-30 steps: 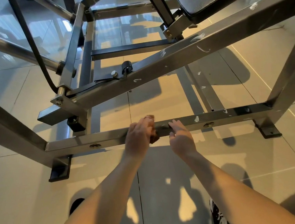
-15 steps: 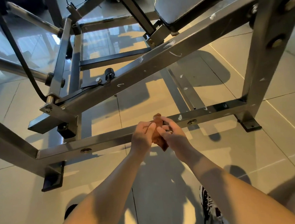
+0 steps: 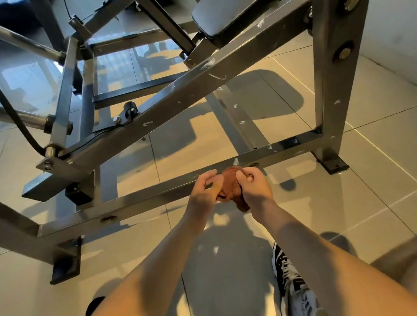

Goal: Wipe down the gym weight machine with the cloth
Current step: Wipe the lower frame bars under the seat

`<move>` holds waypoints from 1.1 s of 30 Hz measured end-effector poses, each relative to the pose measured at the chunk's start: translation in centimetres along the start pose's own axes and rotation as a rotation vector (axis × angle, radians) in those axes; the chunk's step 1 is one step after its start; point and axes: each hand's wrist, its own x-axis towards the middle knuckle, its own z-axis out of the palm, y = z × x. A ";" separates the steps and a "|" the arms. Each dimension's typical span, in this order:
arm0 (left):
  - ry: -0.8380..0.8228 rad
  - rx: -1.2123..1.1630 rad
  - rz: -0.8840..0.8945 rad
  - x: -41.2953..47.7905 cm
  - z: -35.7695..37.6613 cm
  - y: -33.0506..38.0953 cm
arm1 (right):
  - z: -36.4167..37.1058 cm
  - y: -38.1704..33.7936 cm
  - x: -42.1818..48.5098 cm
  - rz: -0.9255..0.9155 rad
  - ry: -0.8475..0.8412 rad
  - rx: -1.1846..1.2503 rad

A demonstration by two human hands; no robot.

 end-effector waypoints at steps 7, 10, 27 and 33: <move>0.251 0.153 0.029 1.1 0.3 -0.5 | 0.1 -0.1 -0.1 0.064 -0.171 0.158; 0.288 0.002 -0.100 2.0 0.5 0.1 | -0.2 0.3 0.0 0.085 -0.279 0.236; 0.403 0.268 0.044 4.5 -1.7 -2.0 | 0.4 0.8 2.2 0.126 -0.123 0.231; 0.245 0.096 -0.018 4.0 -1.0 -1.3 | 0.2 0.4 2.3 0.149 -0.128 0.320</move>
